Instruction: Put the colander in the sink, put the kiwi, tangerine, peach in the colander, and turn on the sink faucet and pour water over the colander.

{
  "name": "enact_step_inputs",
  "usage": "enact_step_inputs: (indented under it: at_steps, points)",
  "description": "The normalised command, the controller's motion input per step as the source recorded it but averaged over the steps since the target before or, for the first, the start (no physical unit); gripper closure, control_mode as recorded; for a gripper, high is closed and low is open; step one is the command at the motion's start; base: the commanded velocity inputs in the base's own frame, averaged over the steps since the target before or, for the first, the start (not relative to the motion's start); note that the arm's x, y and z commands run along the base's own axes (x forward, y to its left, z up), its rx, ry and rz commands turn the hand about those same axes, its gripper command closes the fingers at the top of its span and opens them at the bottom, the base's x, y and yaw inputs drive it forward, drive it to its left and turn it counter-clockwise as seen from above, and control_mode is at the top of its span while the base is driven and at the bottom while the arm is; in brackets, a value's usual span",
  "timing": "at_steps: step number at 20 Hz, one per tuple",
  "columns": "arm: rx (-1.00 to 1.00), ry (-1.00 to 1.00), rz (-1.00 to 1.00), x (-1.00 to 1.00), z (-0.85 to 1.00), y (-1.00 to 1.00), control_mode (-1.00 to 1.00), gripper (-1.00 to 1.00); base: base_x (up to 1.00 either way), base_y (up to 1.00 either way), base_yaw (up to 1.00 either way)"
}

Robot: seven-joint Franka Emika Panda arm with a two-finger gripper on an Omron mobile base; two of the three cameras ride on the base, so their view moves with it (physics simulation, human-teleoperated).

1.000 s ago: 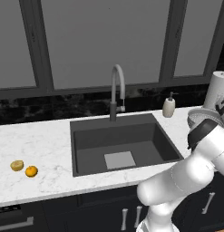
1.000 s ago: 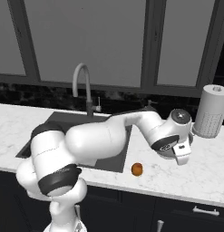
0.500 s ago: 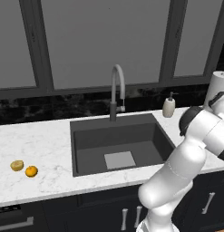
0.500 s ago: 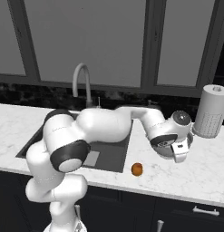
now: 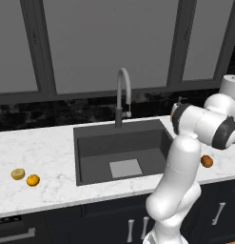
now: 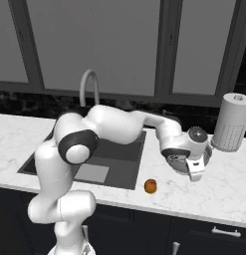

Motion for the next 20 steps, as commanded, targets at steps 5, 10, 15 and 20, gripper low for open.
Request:
enact_step_inputs:
  at_steps: [5, 10, 15, 20]
  points:
    - [0.00, 0.00, 0.00, 0.02, -0.37, 0.00, -1.00, 1.00, 0.00, 0.00, 0.00]
    - [0.00, 0.00, 0.00, 0.15, -0.27, 0.00, -1.00, 1.00, 0.00, 0.00, 0.00]
    - [0.00, 0.02, 0.00, 0.15, -0.04, 0.04, -1.00, 1.00, 0.00, 0.00, 0.00]
    - [-0.01, 0.01, 0.06, 0.17, 0.07, 0.43, -1.00, 1.00, 0.00, 0.00, 0.00]
